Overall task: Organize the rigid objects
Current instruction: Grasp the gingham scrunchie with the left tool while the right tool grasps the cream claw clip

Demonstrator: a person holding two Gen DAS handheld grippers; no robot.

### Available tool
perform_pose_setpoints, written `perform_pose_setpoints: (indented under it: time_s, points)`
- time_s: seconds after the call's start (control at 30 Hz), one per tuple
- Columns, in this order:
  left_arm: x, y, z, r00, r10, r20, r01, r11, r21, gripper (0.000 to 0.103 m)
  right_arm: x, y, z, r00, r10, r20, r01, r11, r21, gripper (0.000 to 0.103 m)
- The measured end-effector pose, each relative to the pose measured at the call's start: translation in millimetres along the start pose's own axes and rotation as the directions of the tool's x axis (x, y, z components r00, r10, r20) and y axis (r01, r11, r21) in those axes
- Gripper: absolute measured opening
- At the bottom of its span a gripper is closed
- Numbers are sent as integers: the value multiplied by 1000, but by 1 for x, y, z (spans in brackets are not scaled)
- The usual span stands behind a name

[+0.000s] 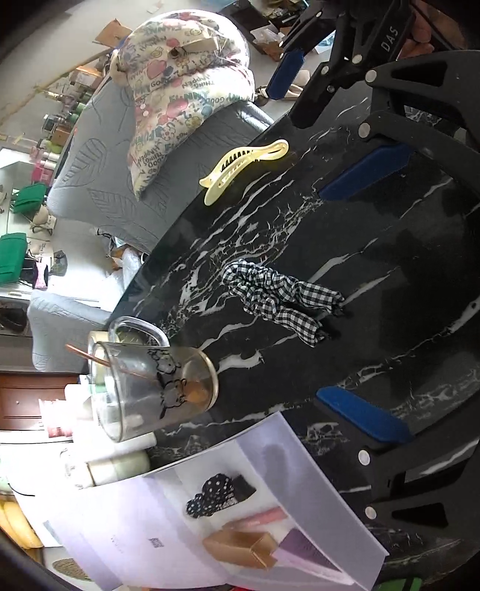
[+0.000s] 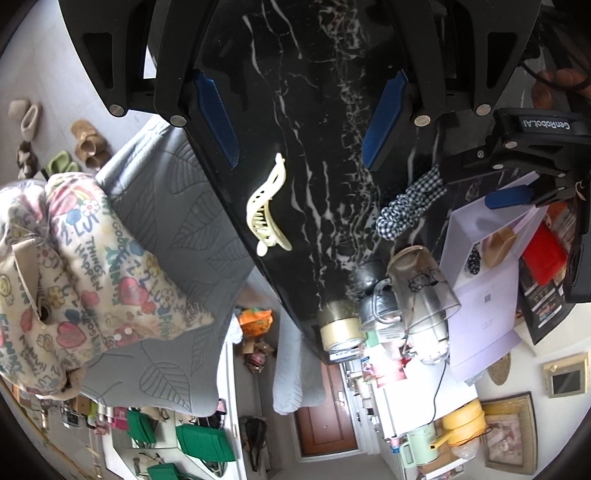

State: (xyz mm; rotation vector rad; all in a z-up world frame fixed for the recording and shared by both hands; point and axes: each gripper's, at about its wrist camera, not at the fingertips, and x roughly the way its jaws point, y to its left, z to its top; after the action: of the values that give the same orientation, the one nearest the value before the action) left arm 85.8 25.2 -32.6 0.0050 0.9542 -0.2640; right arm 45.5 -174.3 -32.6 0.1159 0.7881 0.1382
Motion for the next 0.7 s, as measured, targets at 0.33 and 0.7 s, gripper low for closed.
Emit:
perform_pose_setpoints:
  time_s: [0.33,0.7]
  points:
    - [16,0,14,1000,9,14,-9,1000,20,102,30,-14,13,999,-31,-25,31,999,22,70]
    - [50,-1,29,998,-29,-59,30,999,15,93,61,-29,33,995,-65,-72,68,997,40,65]
